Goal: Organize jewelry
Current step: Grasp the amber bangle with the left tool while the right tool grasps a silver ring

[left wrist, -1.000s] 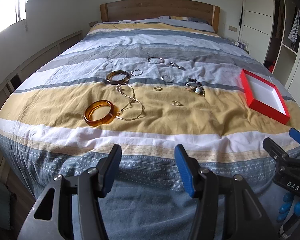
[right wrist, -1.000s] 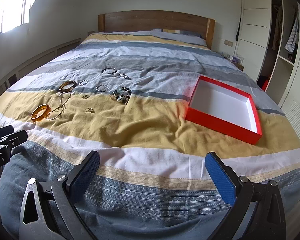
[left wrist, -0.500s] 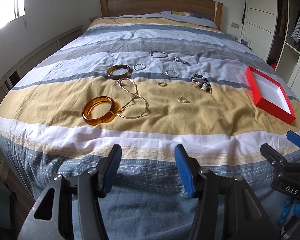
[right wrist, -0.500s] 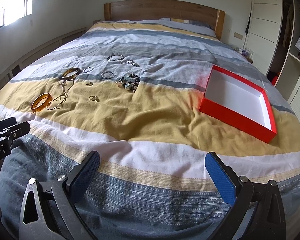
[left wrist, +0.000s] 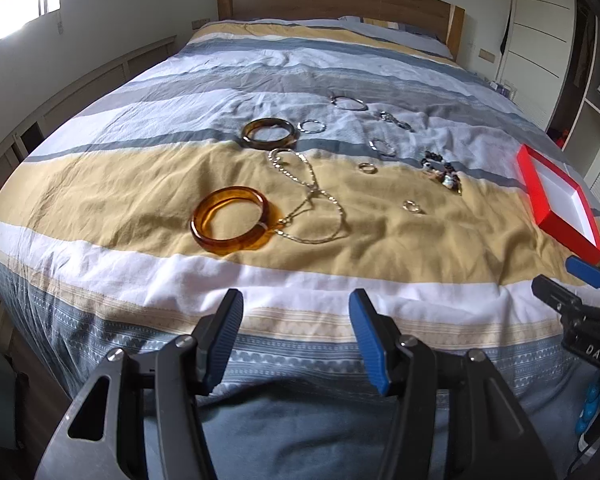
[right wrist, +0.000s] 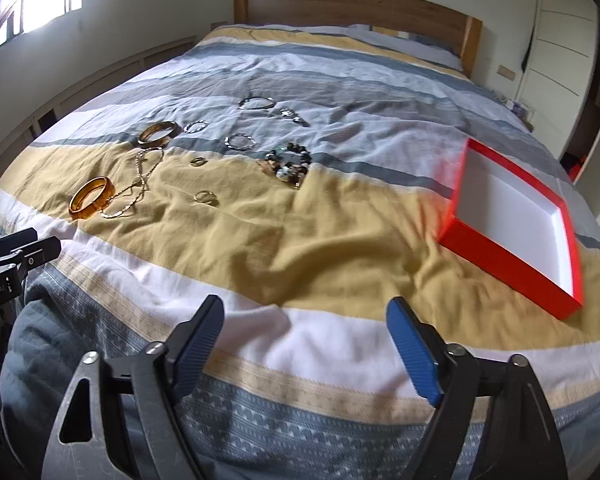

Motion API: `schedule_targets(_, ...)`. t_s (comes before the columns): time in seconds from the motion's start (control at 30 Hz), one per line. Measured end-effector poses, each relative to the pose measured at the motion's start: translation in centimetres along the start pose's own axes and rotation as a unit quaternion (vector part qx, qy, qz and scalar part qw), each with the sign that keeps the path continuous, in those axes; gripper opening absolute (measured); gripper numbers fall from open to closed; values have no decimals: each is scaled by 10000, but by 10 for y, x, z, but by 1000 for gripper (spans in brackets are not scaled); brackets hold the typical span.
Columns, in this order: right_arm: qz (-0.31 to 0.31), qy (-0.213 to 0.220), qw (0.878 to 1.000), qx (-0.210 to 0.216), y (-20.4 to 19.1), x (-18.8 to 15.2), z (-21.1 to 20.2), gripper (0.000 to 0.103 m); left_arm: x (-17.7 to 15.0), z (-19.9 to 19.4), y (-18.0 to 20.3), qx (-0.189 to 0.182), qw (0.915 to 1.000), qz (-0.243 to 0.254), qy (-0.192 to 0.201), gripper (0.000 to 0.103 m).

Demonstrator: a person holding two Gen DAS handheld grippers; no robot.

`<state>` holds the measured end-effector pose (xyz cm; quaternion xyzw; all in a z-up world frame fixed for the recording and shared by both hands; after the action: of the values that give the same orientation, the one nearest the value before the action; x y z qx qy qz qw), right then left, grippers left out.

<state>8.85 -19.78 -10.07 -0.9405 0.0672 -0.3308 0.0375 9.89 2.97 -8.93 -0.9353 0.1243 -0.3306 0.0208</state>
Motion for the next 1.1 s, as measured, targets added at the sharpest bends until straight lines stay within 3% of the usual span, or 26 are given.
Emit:
schedule_targets(0.27,-38,-343,9974,633,-26,27,32,44,6,21,-44,100,9993,-345,-70,52)
schedule_targets(0.6,-121,-611,9915,1139,-62,53,76,40,28,58,-107,43,9945,-1026,-187,52)
schedule_targets(0.73,-112,-721,9891,1280,-74,61,94,40,38,79,-116,-13,9933,-1112,-328,49)
schedule_targets(0.9,-180,-860,9872,1332,-86,64,113,39,34,104,-115,-154,9910,-1158,-649,34)
schedule_targets(1.1,-120,-968,9870,1278,-88,64,133,40,29,118,-111,-108,9911,-1071,-787,33)
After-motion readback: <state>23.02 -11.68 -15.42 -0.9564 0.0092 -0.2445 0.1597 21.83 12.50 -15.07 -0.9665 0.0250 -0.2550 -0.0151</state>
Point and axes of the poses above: each gripper's, at about its wrist camera, not at the fingertips, and z roughly the way its jaws point, y to its right, x to its top, the point moved 3 cm from there along z, roughly the way its jaws point, and after that the axes turned 12 degrees about z, right-handed, at the moved point
